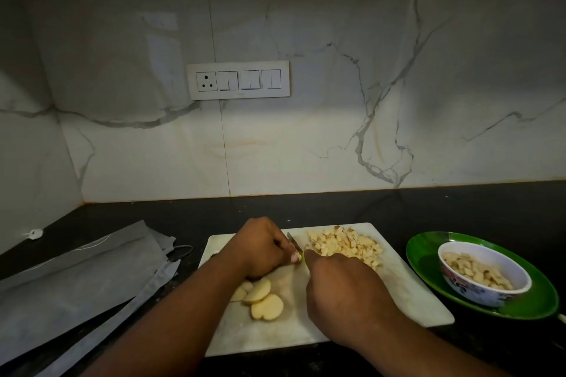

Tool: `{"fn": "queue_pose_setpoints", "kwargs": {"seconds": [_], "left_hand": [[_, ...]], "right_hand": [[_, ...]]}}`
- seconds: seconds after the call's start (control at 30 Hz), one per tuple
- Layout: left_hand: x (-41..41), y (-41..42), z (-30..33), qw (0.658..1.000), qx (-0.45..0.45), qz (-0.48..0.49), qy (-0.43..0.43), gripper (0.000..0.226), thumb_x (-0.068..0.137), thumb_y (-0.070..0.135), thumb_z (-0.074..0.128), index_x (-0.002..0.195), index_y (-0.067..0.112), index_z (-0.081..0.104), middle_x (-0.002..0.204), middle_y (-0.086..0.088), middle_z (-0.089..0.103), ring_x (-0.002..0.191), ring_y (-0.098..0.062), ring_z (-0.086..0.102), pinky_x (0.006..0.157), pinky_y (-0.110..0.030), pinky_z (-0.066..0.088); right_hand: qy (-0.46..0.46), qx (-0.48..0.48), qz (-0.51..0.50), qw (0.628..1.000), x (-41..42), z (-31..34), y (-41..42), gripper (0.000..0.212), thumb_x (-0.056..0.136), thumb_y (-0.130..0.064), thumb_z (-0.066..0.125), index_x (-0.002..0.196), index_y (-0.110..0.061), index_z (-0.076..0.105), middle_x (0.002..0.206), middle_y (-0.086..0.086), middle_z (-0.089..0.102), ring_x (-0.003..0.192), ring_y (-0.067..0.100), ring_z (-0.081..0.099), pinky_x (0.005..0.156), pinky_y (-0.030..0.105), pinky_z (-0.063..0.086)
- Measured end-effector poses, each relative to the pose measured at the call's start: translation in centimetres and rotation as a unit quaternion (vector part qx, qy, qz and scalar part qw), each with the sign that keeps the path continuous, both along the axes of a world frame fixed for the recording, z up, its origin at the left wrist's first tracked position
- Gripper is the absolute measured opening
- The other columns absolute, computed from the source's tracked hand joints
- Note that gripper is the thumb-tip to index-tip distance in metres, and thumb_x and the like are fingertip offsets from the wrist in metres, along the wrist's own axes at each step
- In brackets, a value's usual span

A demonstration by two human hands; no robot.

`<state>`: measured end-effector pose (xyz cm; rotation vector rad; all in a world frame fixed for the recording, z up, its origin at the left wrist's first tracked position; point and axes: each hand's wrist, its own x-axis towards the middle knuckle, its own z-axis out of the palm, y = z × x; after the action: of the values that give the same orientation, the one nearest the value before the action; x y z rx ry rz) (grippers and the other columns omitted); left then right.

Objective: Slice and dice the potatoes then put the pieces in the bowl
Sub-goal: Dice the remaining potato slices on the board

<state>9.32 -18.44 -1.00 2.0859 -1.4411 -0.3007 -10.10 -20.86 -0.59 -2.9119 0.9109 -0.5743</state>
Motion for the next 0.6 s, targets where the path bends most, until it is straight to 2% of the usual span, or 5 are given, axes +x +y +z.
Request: {"fn": "queue_pose_setpoints", "kwargs": {"seconds": [0.2, 0.3, 0.43, 0.6], "left_hand": [[0.1, 0.0, 0.0, 1.000, -0.004, 0.017, 0.020, 0.008, 0.078, 0.029, 0.091, 0.081, 0.031, 0.084, 0.081, 0.015, 0.078, 0.088, -0.002, 0.071, 0.090, -0.025, 0.058], [0.4, 0.0, -0.1, 0.999, -0.006, 0.026, 0.031, 0.010, 0.075, 0.030, 0.093, 0.079, 0.027, 0.084, 0.079, 0.012, 0.078, 0.084, -0.004, 0.071, 0.085, -0.025, 0.057], [0.6, -0.2, -0.2, 0.999, -0.014, 0.027, 0.033, 0.012, 0.072, 0.031, 0.095, 0.074, 0.030, 0.083, 0.074, 0.015, 0.076, 0.078, 0.000, 0.070, 0.074, -0.016, 0.051], [0.6, -0.4, -0.2, 0.998, -0.004, 0.042, 0.035, 0.013, 0.072, 0.030, 0.095, 0.073, 0.028, 0.082, 0.078, 0.013, 0.077, 0.083, -0.002, 0.070, 0.078, -0.020, 0.053]], "right_hand": [[0.053, -0.030, -0.021, 0.998, 0.3, -0.8, 0.4, 0.064, 0.095, -0.020, 0.043, 0.155, -0.020, 0.023, 0.109, 0.003, 0.066, 0.095, 0.021, 0.065, 0.071, 0.032, 0.049], [0.052, -0.037, -0.027, 0.998, 0.5, -1.0, 0.5, 0.065, 0.095, -0.021, 0.044, 0.156, -0.019, 0.022, 0.109, 0.004, 0.066, 0.095, 0.022, 0.065, 0.068, 0.030, 0.045], [0.055, -0.049, -0.037, 0.997, 0.6, -1.1, 0.5, 0.066, 0.094, -0.018, 0.043, 0.156, -0.019, 0.021, 0.112, 0.005, 0.066, 0.098, 0.023, 0.064, 0.070, 0.031, 0.045], [0.071, -0.052, -0.038, 0.995, 1.0, -1.3, 0.5, 0.065, 0.094, -0.019, 0.045, 0.156, -0.018, 0.023, 0.114, 0.004, 0.065, 0.099, 0.022, 0.064, 0.075, 0.033, 0.049]]}}
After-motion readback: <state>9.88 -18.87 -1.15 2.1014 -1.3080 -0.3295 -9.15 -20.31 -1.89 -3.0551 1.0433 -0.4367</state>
